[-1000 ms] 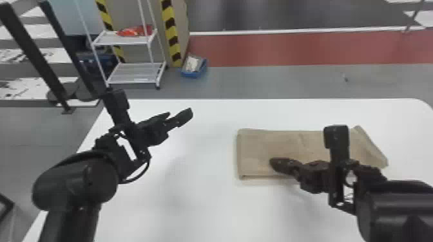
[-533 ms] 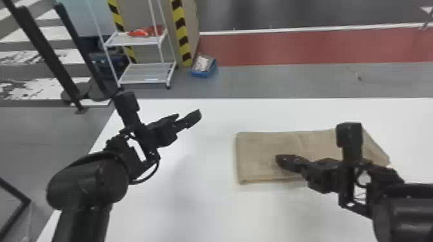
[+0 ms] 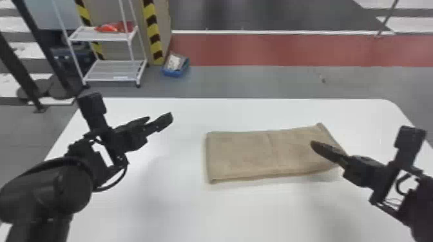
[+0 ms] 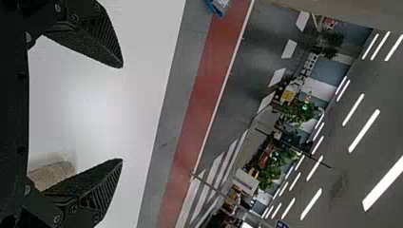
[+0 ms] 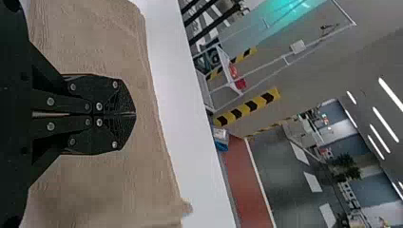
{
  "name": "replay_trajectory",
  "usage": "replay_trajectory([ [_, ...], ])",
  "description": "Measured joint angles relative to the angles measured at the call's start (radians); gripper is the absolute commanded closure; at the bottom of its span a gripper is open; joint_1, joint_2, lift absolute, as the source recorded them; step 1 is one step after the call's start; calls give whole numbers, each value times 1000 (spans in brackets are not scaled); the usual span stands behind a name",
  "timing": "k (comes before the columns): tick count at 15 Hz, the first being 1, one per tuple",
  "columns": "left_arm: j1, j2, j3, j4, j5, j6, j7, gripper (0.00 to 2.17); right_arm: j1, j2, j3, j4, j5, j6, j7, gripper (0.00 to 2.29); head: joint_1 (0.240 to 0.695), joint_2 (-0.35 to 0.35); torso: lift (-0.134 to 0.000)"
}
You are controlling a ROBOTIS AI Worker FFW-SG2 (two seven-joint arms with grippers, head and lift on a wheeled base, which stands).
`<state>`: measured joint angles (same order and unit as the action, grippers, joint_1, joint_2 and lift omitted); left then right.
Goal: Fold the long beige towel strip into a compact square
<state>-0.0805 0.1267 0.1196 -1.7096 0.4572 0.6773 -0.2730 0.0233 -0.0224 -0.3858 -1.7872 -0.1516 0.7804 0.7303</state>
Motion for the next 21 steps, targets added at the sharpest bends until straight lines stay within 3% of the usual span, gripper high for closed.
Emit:
replay_trajectory([
  [4,5,-7,-11,-1,-18,1,1,201,-1,-75,-154,34,-81,-2,-3,2010,695,-148,-124],
  [9,7,-9,-14,-4,-26,3,2,201,-52,-133,-219,150,-79,-25,-17,2010,695,-215,-124],
  [13,-2,-7,-15,0,-26,3,2,201,-94,-140,-191,223,-23,-53,-19,2010,695,-217,-124],
  [21,-22,2,-5,10,-23,0,-2,201,-144,-116,-91,270,70,-41,-17,2010,695,-156,-124],
])
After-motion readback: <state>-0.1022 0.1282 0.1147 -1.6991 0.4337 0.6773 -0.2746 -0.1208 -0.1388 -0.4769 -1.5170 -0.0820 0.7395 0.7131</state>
